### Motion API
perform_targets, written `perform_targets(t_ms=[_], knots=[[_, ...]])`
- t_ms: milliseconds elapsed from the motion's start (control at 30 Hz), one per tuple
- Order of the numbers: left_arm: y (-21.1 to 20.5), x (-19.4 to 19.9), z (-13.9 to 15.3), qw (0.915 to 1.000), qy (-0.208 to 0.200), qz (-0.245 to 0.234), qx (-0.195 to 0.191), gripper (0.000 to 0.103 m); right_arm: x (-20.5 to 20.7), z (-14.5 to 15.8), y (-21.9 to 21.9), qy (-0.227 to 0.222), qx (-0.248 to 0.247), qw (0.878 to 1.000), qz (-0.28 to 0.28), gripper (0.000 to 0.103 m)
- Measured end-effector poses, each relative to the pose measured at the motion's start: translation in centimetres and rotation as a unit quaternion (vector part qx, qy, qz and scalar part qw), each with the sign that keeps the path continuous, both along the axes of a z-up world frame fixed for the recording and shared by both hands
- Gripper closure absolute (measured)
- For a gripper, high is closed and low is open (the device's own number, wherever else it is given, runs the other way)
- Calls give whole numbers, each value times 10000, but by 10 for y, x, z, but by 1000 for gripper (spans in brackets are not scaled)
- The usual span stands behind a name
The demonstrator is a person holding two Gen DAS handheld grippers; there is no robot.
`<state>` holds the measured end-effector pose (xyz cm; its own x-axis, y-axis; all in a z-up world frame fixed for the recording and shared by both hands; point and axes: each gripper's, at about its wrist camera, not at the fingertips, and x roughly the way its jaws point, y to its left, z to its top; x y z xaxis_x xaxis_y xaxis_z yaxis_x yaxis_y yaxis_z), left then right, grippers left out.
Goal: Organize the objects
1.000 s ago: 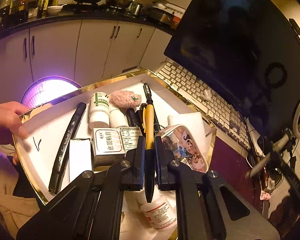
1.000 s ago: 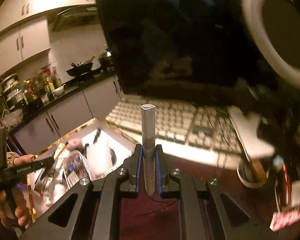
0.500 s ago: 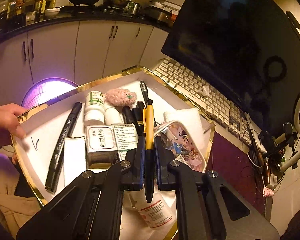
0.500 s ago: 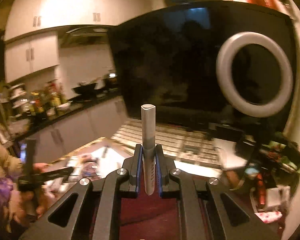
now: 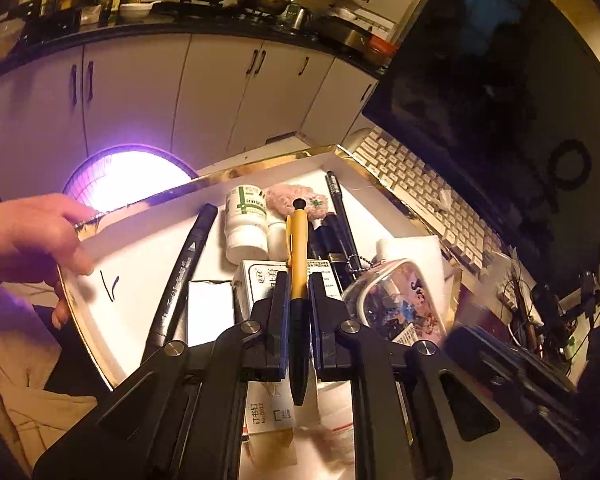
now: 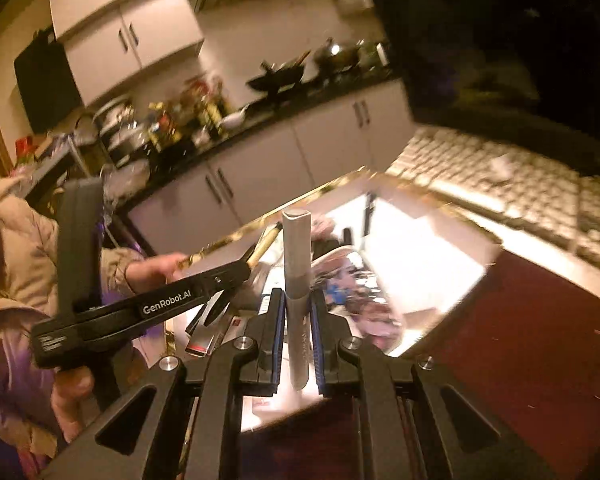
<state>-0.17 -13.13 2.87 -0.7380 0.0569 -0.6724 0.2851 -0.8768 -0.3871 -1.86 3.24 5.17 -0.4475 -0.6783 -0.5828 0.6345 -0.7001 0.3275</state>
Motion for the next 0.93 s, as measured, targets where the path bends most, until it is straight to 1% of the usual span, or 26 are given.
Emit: perform_targets(t_ms=[100, 200, 233, 300, 333, 367, 400, 433, 500, 533, 567, 600, 633, 733, 867, 933], knots=[[1, 0, 1, 9999, 38, 3, -112, 95, -13, -11, -13, -200, -5, 9998, 71, 92], [7, 0, 2, 9994, 58, -28, -332, 94, -25, -23, -22, -324, -38, 9994, 73, 92], [11, 1, 3, 9988, 78, -82, -483, 94, -28, -27, -23, -386, -99, 9992, 73, 92], [16, 3, 5, 9969, 80, -5, -783, 77, -30, -30, -22, -487, -286, 9984, 91, 92], [20, 4, 6, 9950, 55, 86, -992, 54, -31, -31, -19, -579, -448, 9973, 75, 91], [22, 5, 7, 9937, 26, 159, -1112, 43, -32, -32, -16, -691, -537, 9961, 49, 91], [24, 6, 7, 9922, -18, 239, -1227, 42, -33, -33, -13, -832, -628, 9945, 36, 91], [26, 6, 8, 9893, -147, 371, -1402, 42, -35, -33, -10, -884, -692, 9937, 24, 91], [30, 3, 8, 9832, -425, 542, -1688, 41, -32, -30, -5, -861, -745, 9935, -44, 87], [32, 1, 6, 9805, -541, 570, -1804, 35, -28, -28, -2, -843, -756, 9936, -64, 75], [33, 0, 3, 9775, -686, 586, -1907, 33, -26, -27, 0, -842, -782, 9934, -75, 67], [32, 0, 1, 9765, -756, 585, -1930, 33, -22, -26, 3, -837, -807, 9932, -96, 57], [32, 2, 0, 9769, -774, 593, -1904, 33, -18, -25, 5, -826, -807, 9932, -121, 54], [33, 10, 2, 9756, -752, 700, -1940, 33, -8, -24, 10, -798, -770, 9938, -111, 54], [42, 19, 11, 9684, -611, 703, -2313, 32, 2, -26, 17, -832, -737, 9937, -140, 54], [46, 24, 14, 9680, -534, 715, -2344, 32, 8, -28, 24, -845, -698, 9937, -242, 54]])
